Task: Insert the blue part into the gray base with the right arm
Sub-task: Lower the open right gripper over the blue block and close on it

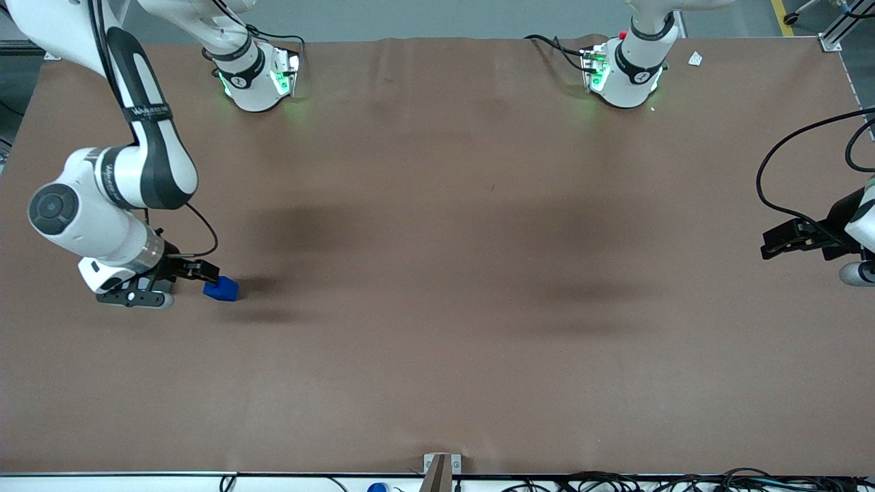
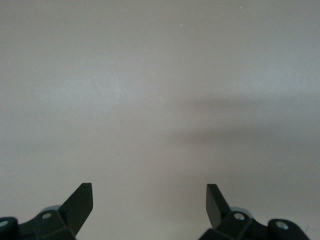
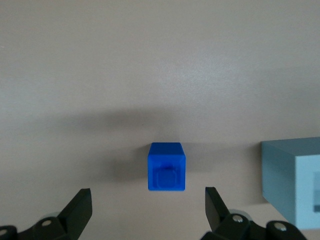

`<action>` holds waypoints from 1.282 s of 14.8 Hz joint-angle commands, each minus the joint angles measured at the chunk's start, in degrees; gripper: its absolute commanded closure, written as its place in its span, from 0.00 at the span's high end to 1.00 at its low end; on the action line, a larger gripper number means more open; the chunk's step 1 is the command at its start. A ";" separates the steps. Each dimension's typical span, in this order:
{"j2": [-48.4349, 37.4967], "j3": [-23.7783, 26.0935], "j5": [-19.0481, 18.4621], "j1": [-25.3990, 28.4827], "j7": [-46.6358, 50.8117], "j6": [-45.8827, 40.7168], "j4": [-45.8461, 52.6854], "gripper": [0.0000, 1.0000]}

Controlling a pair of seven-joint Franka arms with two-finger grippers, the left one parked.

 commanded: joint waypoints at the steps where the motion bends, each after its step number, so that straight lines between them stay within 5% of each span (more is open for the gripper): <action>1: 2.42 -0.30 0.56 0.57 0.10 3.72 -0.88 1.00; 14: 7.44 -0.30 0.56 -0.22 -3.94 7.52 -1.76 0.99; 19: 7.44 -0.30 0.56 -0.31 -4.03 7.52 -1.85 0.89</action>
